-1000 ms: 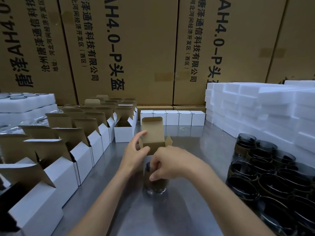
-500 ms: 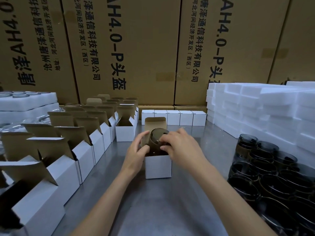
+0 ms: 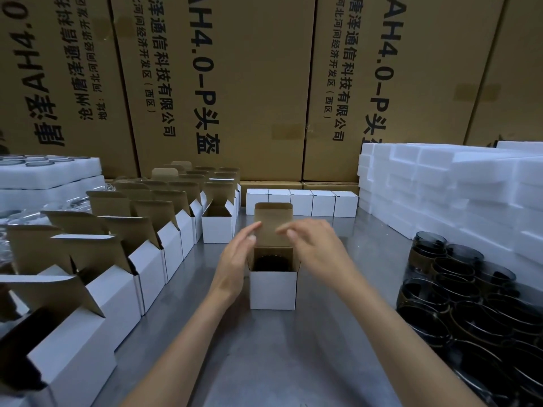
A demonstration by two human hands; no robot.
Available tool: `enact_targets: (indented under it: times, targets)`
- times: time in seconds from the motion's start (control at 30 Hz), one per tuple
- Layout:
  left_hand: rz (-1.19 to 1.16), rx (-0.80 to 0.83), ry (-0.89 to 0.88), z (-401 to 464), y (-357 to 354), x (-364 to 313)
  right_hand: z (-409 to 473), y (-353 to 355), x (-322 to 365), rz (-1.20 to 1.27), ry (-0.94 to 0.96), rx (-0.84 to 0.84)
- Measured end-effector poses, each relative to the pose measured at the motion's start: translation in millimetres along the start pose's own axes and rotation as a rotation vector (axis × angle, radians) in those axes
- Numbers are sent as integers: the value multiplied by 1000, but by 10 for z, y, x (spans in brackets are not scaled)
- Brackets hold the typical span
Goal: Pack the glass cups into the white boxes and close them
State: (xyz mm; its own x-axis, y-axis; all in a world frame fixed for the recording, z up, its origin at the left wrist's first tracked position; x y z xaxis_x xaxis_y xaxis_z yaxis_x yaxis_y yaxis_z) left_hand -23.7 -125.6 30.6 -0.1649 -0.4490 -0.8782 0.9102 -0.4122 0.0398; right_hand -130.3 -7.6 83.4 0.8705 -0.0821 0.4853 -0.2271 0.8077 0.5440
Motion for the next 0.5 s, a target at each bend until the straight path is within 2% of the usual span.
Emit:
enact_targets:
  times: [0.1, 0.17, 0.27, 0.4, 0.5]
  targets:
    - [-114, -143, 32, 93, 54, -55, 28, 39, -116, 338, -344, -174]
    - [-144, -212, 46, 139, 115, -99, -11, 13, -240, 441, -562, -121]
    - [-55, -115, 90, 190, 188, -72, -119, -48, -347, 570, -762, 55]
    - [-53, 41, 231, 154, 169, 4, -178, -97, -327, 613, -765, 176]
    - [-26, 89, 239, 96, 85, 50, -215, -155, -258, 526, -653, 236]
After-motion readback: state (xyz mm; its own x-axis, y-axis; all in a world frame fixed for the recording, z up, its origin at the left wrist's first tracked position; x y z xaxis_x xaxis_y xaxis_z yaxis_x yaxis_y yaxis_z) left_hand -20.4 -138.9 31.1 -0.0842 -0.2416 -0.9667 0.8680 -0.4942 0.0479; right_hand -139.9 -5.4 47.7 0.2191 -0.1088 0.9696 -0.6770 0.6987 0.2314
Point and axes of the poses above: each hand's wrist, its own z-axis towards the middle knuckle, its own y-axis out of the back of the hand, x = y × z, the point moved 2 cm from there along z, towards the middle knuckle, and after that the axes turned 13 degrees about -x, right-handed, at the moved point
